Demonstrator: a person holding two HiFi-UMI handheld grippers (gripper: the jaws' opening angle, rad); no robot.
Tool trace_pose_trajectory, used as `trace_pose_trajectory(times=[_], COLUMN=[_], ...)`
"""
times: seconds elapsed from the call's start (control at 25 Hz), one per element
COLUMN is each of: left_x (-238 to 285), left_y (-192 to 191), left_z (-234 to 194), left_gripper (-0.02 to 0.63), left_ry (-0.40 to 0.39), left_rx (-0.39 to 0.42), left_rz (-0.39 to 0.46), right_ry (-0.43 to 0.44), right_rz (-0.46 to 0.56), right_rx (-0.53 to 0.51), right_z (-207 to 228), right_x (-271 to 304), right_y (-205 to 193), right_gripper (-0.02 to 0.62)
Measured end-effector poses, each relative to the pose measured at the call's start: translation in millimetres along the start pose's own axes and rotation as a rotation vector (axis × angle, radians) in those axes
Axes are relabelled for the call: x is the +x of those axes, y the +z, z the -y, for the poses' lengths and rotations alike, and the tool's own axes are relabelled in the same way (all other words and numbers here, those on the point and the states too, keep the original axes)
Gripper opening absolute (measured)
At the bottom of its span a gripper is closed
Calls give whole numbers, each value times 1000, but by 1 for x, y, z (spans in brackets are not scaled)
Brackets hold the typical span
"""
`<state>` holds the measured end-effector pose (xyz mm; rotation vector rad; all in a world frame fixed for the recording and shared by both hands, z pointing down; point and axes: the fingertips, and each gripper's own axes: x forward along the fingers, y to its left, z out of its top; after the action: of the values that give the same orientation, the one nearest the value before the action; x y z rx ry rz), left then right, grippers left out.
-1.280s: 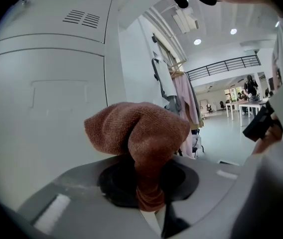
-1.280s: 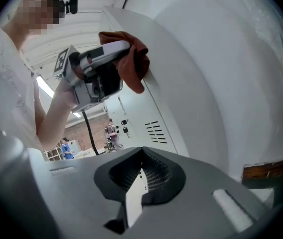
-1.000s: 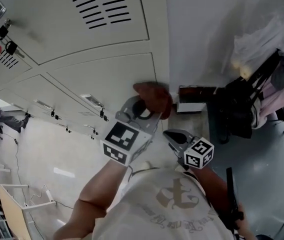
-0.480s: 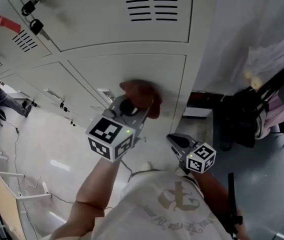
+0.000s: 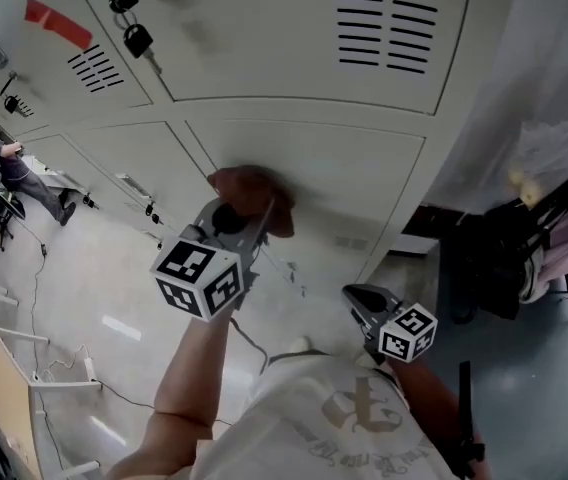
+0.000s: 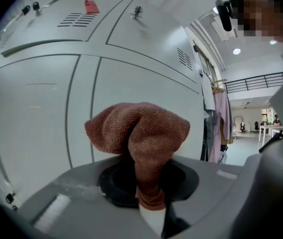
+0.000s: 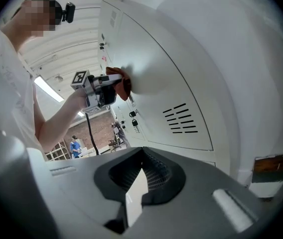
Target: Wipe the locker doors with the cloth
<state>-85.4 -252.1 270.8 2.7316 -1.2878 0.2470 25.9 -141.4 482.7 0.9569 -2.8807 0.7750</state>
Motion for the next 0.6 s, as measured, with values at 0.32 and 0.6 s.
trace_pose_trajectory(times=[0.32, 0.6], left_x=[-33, -37], left_y=[10, 25], left_z=[-50, -60], left_gripper=[78, 78], left_ry=[137, 232], left_rx=[16, 173], left_rz=[22, -1], right_ry=[17, 11], right_rz=[-11, 2], right_rx=[0, 9], right_z=[-8, -9], right_x=[11, 9], right_y=[-1, -2], right_gripper=[8, 8])
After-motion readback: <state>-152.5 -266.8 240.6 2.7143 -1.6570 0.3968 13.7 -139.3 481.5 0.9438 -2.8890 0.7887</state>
